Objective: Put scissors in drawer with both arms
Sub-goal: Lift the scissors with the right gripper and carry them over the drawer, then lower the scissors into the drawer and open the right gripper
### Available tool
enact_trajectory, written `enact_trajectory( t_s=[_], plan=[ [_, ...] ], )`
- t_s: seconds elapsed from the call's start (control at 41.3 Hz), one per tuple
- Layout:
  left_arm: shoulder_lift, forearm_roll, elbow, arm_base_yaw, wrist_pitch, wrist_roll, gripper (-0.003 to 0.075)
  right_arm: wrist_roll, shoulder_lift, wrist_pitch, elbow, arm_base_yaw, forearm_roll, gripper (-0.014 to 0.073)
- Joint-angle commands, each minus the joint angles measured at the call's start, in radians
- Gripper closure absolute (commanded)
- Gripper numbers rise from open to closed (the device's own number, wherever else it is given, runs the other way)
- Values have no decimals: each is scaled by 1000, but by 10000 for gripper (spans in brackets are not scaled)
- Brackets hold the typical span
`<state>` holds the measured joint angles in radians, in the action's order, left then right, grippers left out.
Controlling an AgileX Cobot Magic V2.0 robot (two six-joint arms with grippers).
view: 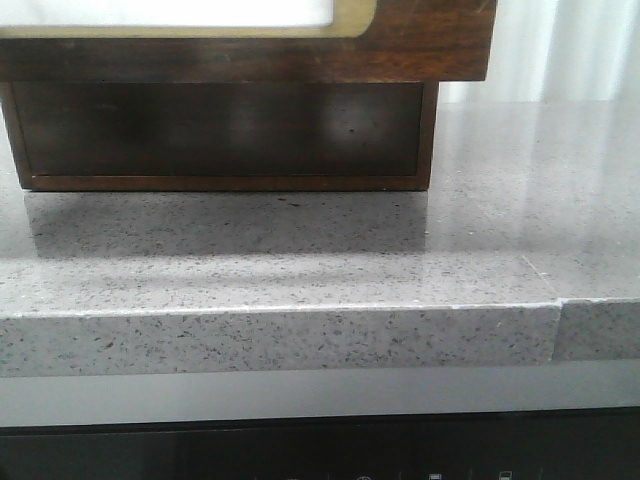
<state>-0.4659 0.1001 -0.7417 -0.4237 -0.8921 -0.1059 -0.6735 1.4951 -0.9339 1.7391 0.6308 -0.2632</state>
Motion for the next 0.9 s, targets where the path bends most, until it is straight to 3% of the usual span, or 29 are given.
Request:
enact_trajectory(
  t_s=[0.0,0.46,0.751,0.872],
  plan=[
    [-7,16,-35,-8,76,8,156,-33,9,62,33,2,-15,558],
    [-7,16,-35,-8,76,8,156,-160,123,23,33,2,-11,542],
    [-7,16,-35,-8,76,8,156,-163,139,-2,33,1,17,288],
    [-7,16,-35,-8,76,8,156,-163,137,4,33,1,25,252]
  ],
)
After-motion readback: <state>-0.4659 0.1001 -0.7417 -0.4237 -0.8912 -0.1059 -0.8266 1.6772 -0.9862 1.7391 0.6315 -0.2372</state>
